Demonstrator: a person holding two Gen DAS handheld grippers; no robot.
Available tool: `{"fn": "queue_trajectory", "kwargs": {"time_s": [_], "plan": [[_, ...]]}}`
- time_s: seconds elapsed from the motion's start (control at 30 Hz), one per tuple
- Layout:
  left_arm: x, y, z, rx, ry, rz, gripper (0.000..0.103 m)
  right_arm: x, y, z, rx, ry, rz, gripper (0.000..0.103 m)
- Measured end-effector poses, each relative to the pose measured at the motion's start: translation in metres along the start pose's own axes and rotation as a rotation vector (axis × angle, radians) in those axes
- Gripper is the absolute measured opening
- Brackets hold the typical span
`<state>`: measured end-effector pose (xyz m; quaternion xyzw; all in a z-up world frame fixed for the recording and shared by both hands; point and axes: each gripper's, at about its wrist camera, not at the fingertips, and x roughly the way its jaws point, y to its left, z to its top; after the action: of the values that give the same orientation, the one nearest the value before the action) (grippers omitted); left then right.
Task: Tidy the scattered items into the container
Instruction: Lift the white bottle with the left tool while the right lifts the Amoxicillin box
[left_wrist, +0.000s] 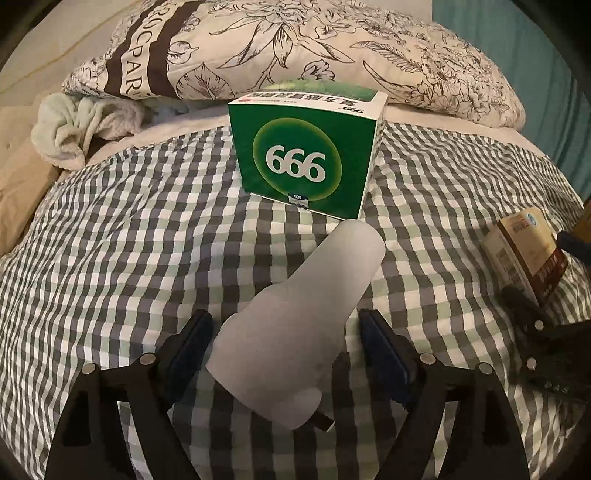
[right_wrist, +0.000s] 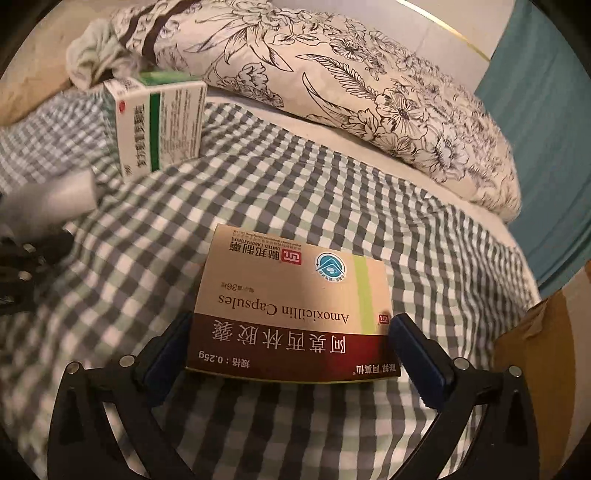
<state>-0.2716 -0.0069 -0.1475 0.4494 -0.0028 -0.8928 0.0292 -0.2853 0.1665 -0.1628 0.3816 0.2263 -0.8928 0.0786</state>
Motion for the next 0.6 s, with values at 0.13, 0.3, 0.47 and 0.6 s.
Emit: {"fn": "queue_trajectory", "kwargs": {"time_s": [0.13,0.3,0.47,0.6], "plan": [[-0.009,-0.007,-0.003,0.050,-0.026,-0.004,0.053,0.003,-0.007,-0.001,0.034,0.000,-0.017,0.103],[-0.015,-0.005,-0.005,0.044,-0.022,-0.007,0.053,0.002,-0.007,-0.002,0.056,0.009,-0.014,0.103],[-0.026,0.005,-0.008,0.016,-0.003,0.003,0.053,-0.017,-0.018,-0.010,0.161,-0.008,0.064,0.083],[-0.044,0.013,-0.009,-0.005,-0.016,0.007,0.053,-0.047,-0.026,-0.018,0.240,-0.048,0.113,0.061]]}}
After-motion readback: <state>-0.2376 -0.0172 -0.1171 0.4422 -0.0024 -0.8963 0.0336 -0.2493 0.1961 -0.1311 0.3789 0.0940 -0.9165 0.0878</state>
